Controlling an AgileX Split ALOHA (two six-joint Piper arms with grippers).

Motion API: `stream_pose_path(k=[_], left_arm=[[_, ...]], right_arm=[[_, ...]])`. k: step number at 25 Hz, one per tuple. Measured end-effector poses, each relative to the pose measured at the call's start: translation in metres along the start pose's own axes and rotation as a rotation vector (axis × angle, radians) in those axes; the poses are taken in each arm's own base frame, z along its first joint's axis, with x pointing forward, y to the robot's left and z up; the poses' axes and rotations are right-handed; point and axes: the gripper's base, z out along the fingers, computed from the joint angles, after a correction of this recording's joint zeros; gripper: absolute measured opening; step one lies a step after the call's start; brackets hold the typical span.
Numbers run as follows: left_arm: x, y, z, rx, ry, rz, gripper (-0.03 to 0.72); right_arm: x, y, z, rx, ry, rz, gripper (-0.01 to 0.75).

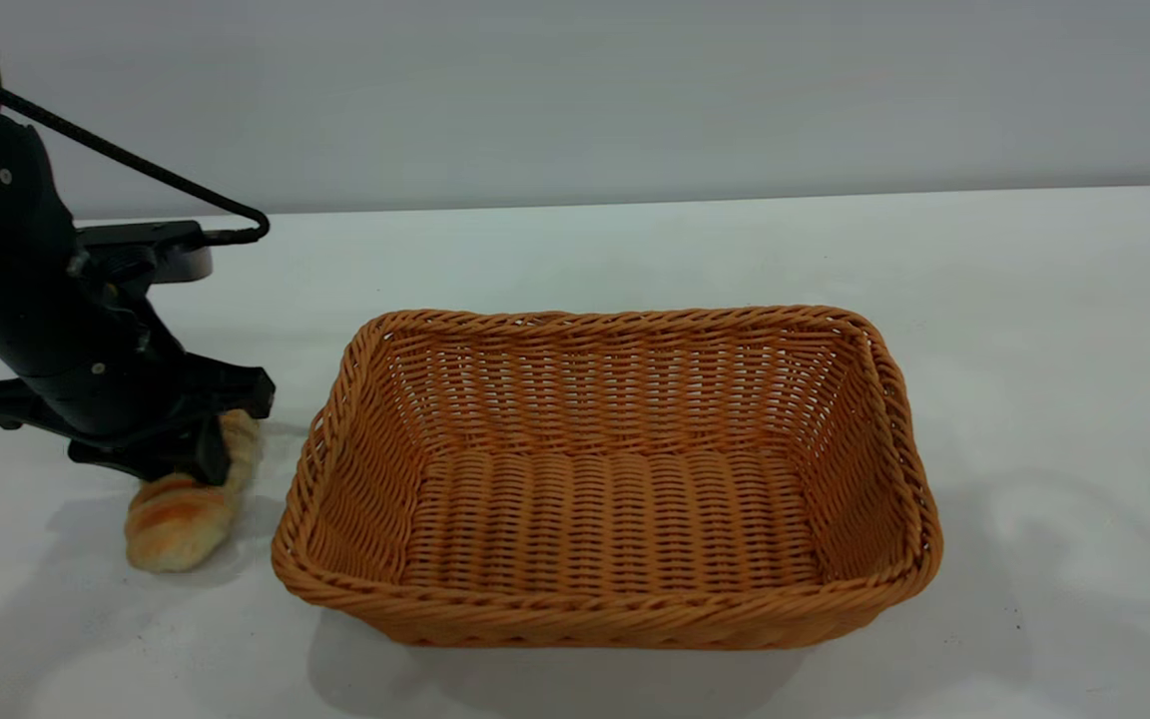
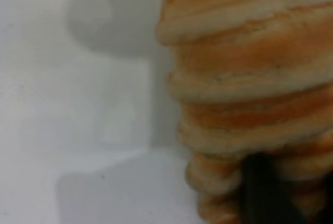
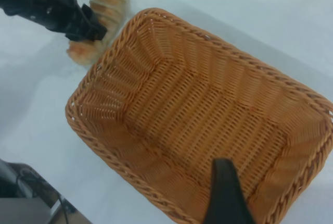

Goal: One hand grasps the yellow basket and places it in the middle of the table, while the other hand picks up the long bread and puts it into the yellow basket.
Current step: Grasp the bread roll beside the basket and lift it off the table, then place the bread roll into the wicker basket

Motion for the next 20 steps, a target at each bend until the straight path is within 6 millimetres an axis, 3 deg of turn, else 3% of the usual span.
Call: stream_pose_path(k=[2, 3, 6, 9, 11, 15, 18, 20], left_arm=[[0.0, 0.0, 0.0, -0.001, 0.001, 0.01, 0.09], [0.0, 0.0, 0.0, -0.002, 0.0, 0.02, 0.063], [-0.002, 0.0, -0.002, -0.001, -0.007, 0.045, 0.062], [-0.009, 0.001, -0.02, -0.001, -0.033, 0.062, 0.062], [-0.018, 0.001, -0.043, 0.003, -0.092, 0.062, 0.062], [-0.036, -0.008, -0.114, 0.029, -0.294, 0.073, 0.062], [-0.038, -0.024, -0.158, 0.068, -0.417, 0.101, 0.062], [-0.036, -0.039, -0.175, 0.1, -0.468, 0.133, 0.062]], right_arm=[[0.0, 0.0, 0.0, 0.0, 0.0, -0.001, 0.56], [0.0, 0.0, 0.0, 0.0, 0.0, -0.002, 0.56], [0.0, 0.0, 0.0, 0.0, 0.0, -0.006, 0.56], [0.0, 0.0, 0.0, -0.001, 0.001, -0.009, 0.56], [0.0, 0.0, 0.0, -0.001, 0.001, -0.011, 0.56], [0.0, 0.0, 0.0, -0.002, 0.002, -0.011, 0.56], [0.0, 0.0, 0.0, -0.004, 0.003, -0.013, 0.56], [0.0, 0.001, 0.0, -0.007, 0.003, -0.011, 0.56]])
